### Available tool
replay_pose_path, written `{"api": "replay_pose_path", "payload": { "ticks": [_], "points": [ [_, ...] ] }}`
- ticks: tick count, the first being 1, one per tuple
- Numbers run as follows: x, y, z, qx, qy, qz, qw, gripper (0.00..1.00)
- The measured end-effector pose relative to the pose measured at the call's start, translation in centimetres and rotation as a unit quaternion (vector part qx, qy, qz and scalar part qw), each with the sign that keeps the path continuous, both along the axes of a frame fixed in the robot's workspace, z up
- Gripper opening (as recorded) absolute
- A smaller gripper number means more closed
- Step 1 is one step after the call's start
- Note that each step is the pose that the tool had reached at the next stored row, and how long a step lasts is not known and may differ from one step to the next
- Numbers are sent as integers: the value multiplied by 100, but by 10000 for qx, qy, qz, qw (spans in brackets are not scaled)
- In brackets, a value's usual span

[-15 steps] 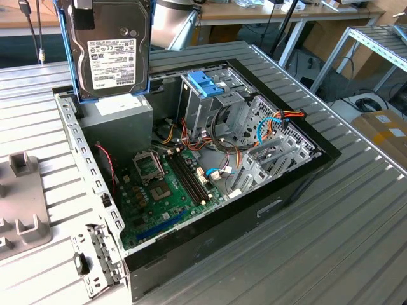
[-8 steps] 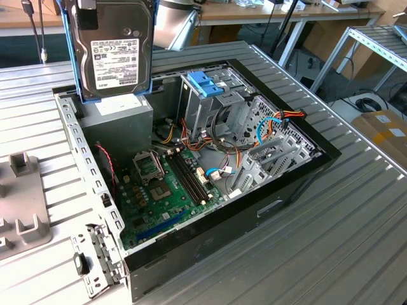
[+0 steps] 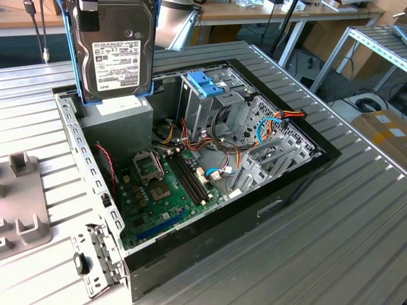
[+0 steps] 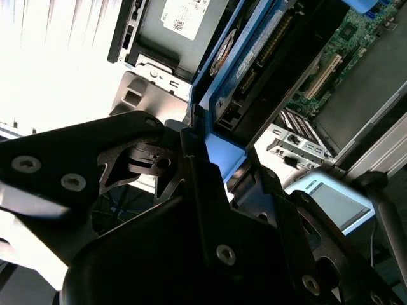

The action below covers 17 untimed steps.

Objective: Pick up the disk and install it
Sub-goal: 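Pick up the disk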

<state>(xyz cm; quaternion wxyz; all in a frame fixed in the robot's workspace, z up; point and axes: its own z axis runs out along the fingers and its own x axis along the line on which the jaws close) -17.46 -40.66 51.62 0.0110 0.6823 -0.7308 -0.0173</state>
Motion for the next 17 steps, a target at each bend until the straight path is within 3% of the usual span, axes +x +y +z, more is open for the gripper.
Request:
{"api": "replay_pose_path", "payload": {
  "ticks": [17],
  "points": [
    [0, -109, -3, -2, 0, 0, 10000, 37]
  ]
}}
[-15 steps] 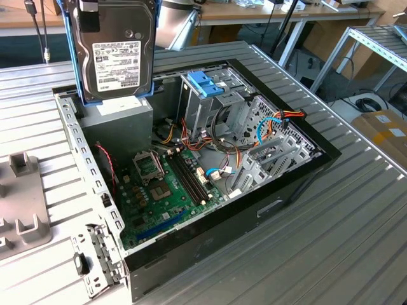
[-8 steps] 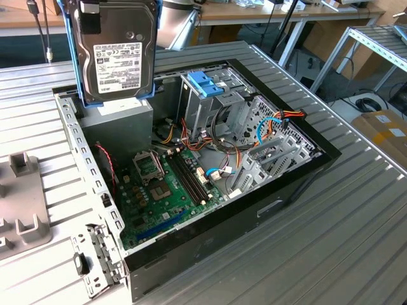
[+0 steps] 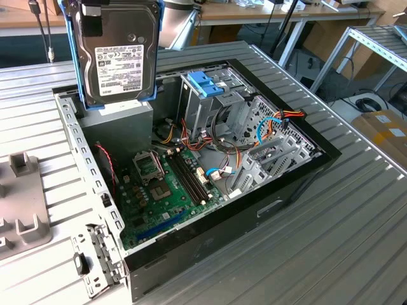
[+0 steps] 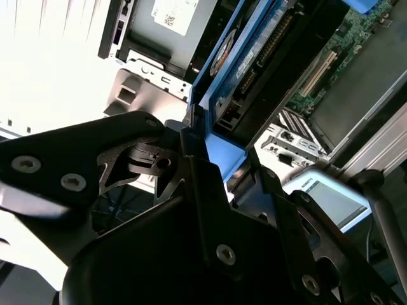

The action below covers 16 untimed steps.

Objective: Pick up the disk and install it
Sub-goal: 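Pick up the disk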

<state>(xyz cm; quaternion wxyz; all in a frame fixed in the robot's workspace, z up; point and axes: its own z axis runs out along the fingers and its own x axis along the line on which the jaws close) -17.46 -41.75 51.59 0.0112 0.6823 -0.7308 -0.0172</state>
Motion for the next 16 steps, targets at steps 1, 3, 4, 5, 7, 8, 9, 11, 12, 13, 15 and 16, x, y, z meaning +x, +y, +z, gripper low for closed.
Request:
{"api": "replay_pose_path", "payload": {
  "ticks": [1, 3, 4, 5, 7, 8, 9, 11, 12, 13, 15, 16],
  "points": [
    [0, -5, 0, 0, 0, 0, 10000, 37],
    [0, -18, 0, 0, 0, 0, 10000, 37],
    [0, -24, 0, -1, 0, 0, 10000, 37],
    [0, -32, -1, 0, 0, 0, 10000, 37],
    [0, -47, -1, -1, 0, 0, 10000, 37],
    [0, -53, -1, -1, 0, 0, 10000, 37],
    [0, -59, -1, 0, 0, 0, 10000, 37],
    [0, -71, -1, 0, 0, 0, 10000, 37],
    [0, -78, -1, -1, 0, 0, 10000, 37],
    [0, -84, -1, -1, 0, 0, 10000, 37],
    [0, -100, -2, -1, 0, 0, 10000, 37],
    [0, -107, -2, -1, 0, 0, 10000, 37]
  ]
}}
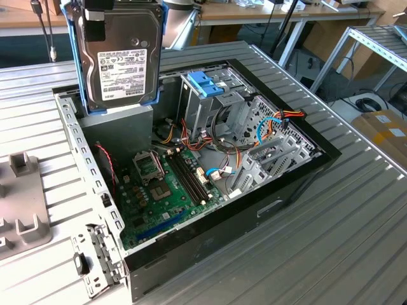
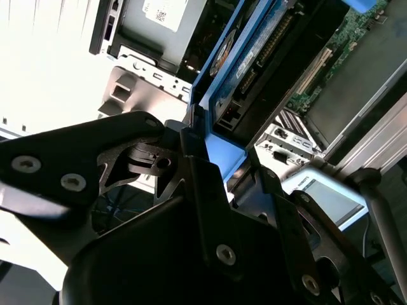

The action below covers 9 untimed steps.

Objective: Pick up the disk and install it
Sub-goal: 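Pick up the disk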

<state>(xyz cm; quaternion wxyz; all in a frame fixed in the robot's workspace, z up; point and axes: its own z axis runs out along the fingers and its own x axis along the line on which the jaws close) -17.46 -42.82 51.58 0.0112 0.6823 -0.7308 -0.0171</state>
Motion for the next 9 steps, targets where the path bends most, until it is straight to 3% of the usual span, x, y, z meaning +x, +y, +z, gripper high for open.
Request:
{"api": "replay_pose_path", "payload": {
  "ticks": [9],
  "points": [
    [0, -59, -1, 0, 0, 0, 10000, 37]
  ]
}}
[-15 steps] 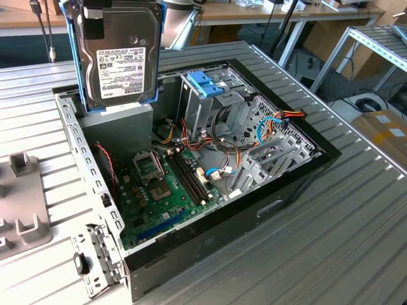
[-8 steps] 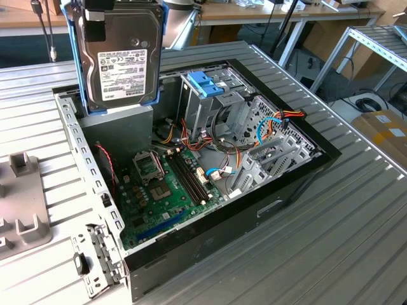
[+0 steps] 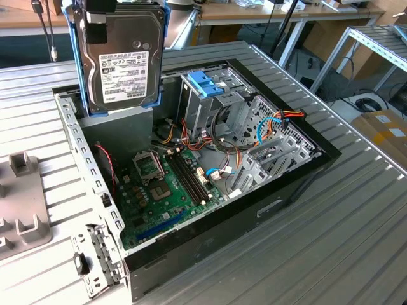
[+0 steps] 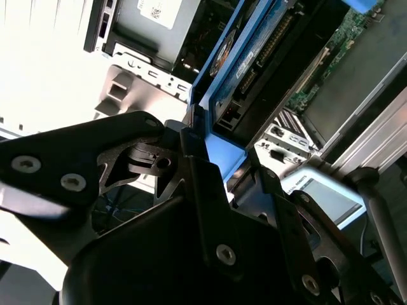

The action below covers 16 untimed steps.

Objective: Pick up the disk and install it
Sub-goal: 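Pick up the disk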

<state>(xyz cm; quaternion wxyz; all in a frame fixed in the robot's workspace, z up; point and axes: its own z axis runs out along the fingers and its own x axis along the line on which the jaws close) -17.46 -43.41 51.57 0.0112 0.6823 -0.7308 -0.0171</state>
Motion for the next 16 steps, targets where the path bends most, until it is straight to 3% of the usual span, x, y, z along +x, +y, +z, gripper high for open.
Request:
{"api": "replay_pose_path", "payload": {
  "ticks": [16],
  "points": [
    [0, -112, -1, 0, 0, 0, 10000, 37]
  ]
}}
